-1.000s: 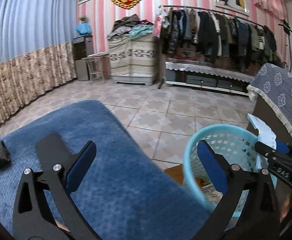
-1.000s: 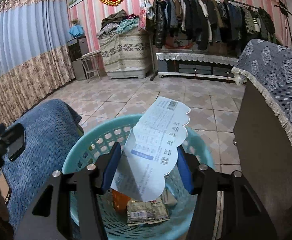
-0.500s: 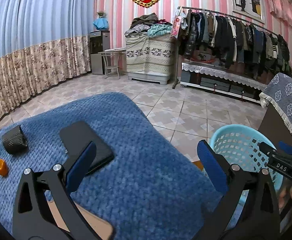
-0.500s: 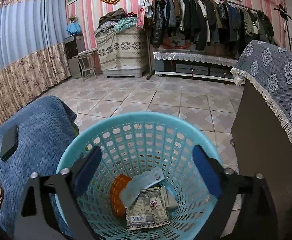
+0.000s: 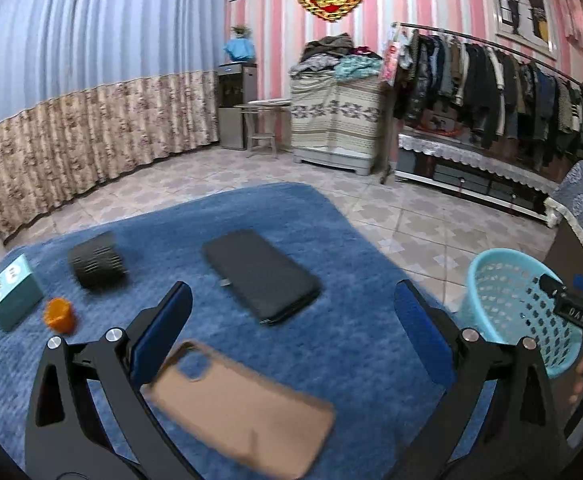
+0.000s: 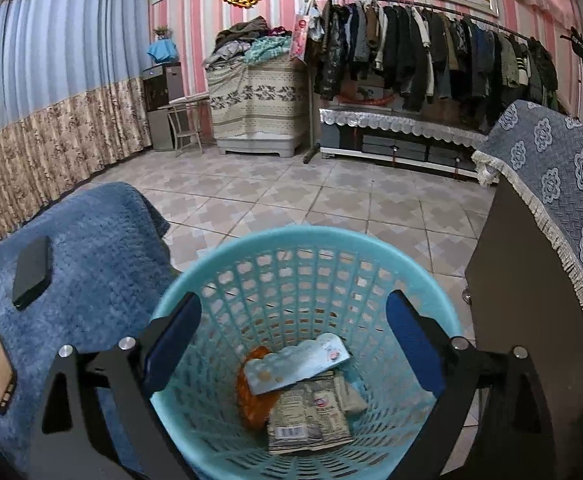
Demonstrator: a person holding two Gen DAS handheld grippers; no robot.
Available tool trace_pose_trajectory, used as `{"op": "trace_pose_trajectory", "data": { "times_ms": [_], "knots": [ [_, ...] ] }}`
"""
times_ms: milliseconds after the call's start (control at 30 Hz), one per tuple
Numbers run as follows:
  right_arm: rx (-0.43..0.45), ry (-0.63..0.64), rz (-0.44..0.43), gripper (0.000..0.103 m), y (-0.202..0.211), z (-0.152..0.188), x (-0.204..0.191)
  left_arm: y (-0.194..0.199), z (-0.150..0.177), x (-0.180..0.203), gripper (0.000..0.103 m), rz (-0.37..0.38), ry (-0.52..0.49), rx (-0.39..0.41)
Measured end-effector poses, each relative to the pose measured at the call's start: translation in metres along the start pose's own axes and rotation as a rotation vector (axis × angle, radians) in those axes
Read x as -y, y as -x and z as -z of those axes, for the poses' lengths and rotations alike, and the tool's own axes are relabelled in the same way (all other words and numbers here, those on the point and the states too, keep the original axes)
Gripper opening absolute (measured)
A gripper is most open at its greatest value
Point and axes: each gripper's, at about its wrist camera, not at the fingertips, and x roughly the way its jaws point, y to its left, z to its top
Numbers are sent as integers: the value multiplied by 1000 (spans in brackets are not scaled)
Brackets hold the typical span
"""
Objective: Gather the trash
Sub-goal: 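Move both open tools back over the rug toward the mandarin peel and black cylinder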
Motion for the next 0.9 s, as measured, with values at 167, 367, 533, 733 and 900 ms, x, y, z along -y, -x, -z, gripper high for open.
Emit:
{"op": "trace_pose_trajectory", "data": {
  "times_ms": [167,367,533,733,900],
  "knots": [
    [10,57,-60,92,12,-3,-33,19,7,-48,97,-72,45,-7],
    [2,102,-144,92,21,-4,-75,38,12,-103,97,-171,90,-9],
    [-8,147,-212,92,27,-1,-114,45,24,-146,97,-250,161,-23],
    [-29,239,-306,92,22,2,-174,35,40,-194,98,-328,235,-65],
    [-14,261,-369,92,13,-10,-216,16,46,-220,97,-377,242,-98]
  ]
}}
